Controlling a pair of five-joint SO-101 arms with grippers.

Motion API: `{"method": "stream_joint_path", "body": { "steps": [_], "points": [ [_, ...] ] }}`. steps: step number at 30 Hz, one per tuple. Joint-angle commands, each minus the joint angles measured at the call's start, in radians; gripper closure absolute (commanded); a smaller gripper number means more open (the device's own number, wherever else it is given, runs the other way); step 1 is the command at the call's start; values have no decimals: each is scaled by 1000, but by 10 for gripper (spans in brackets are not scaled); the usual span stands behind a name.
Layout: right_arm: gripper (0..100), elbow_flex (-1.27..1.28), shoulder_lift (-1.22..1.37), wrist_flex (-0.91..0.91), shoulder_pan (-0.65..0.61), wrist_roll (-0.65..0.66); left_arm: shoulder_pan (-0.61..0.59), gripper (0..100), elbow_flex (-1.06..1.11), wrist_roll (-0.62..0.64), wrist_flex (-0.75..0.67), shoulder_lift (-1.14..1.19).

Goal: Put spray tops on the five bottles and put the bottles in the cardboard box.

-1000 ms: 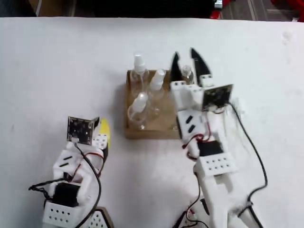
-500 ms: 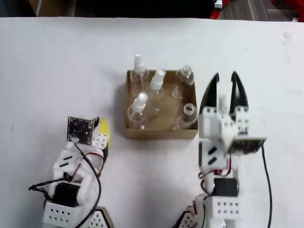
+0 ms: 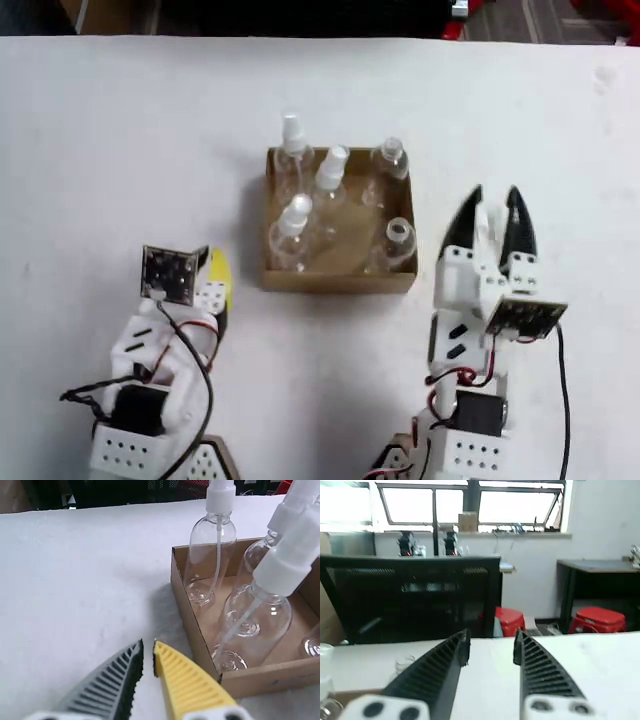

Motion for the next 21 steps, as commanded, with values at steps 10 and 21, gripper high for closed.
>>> {"method": "stream_joint_path", "body": {
  "steps": [10, 21],
  "points": [
    [876, 9, -7, 213, 174, 5, -4, 958, -3, -14, -25, -8],
    [875, 9, -7, 213, 180, 5, -2, 958, -2, -14, -25, -8]
  ]
}}
